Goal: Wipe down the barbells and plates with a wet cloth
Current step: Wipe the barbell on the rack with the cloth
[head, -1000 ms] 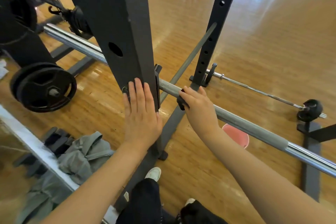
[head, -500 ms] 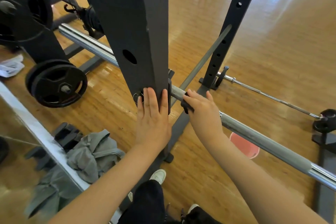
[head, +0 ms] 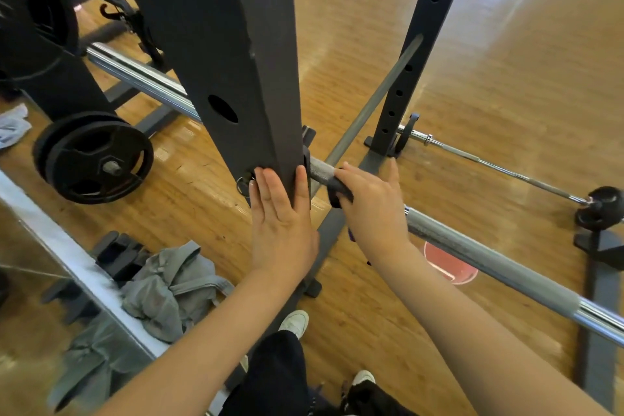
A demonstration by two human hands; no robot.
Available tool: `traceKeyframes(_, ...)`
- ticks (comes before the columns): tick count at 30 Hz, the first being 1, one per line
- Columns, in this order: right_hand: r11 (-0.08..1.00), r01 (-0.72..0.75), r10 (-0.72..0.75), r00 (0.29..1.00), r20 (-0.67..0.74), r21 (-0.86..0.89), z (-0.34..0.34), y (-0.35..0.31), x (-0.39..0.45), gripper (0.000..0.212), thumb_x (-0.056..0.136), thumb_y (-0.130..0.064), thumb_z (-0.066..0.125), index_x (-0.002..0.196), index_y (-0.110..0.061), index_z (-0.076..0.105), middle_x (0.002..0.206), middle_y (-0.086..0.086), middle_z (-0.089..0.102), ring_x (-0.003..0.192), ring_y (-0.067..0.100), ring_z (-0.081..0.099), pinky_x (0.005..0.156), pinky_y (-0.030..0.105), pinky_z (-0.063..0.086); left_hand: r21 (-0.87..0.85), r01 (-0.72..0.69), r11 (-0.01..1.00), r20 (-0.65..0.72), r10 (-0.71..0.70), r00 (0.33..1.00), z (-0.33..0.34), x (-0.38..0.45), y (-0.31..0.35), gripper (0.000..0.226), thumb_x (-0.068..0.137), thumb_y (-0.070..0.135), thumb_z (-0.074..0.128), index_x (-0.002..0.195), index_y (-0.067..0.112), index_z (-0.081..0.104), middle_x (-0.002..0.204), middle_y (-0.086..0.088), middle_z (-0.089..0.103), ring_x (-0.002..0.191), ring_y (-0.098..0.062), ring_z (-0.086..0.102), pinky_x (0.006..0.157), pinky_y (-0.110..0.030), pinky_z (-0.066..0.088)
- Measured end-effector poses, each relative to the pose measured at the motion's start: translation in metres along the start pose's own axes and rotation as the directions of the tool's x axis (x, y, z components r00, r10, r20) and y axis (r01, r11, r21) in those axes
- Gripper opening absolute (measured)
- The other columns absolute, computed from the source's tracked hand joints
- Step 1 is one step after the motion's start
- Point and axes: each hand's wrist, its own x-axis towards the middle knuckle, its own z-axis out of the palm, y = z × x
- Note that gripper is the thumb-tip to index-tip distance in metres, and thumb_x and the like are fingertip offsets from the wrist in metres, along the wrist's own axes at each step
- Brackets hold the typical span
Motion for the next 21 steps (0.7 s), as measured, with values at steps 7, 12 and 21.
traceKeyframes(7, 0.997, -0.013, 0.004, 0.993, -0.119, -0.074, -0.007, 0.013, -0.021, 0.026, 0.065, 0.003, 0.081, 0.09, -0.004, 0.073, 0.089, 0.012, 0.072, 0.08, 0.026, 0.07, 0.105, 0.056, 0.022, -0.049, 0.027, 0.998, 0.046, -0.025, 0.999, -0.003, 0.003, 0.003, 0.102, 0.059, 0.023, 0.077, 0.142, 0.0, 0.022, 0.141, -0.033, -0.014, 0.132, -0.052, 0.004, 0.108, -0.058, 0.006)
traceKeyframes(12, 0.983, 0.168, -0.17, 0.985, -0.023, -0.072, 0.016, -0.001, 0.013, 0.017, 0.07, 0.003, 0.076, 0.081, -0.009, 0.07, 0.077, 0.003, 0.067, 0.074, 0.023, 0.067, 0.105, 0.05, 0.032, -0.094, 0.033, 0.995, 0.043, -0.029, 0.999, -0.021, -0.006, 0.013, 0.092, 0.069, 0.019, 0.067, 0.144, -0.002, 0.02, 0.144, -0.036, -0.011, 0.137, -0.05, -0.003, 0.112, -0.053, 0.003)
traceKeyframes(21, 0.998, -0.037, 0.028, 0.982, -0.187, -0.044, -0.025, 0.056, -0.071, 0.031, 0.07, 0.003, 0.075, 0.101, -0.003, 0.072, 0.109, 0.014, 0.069, 0.096, 0.027, 0.068, 0.105, 0.058, 0.024, -0.273, -0.295, 0.916, 0.136, 0.34, 0.93, -0.016, -0.046, 0.048, 0.105, 0.064, 0.017, 0.071, 0.147, -0.001, 0.009, 0.153, -0.022, 0.011, 0.142, -0.037, 0.011, 0.116, -0.048, 0.008)
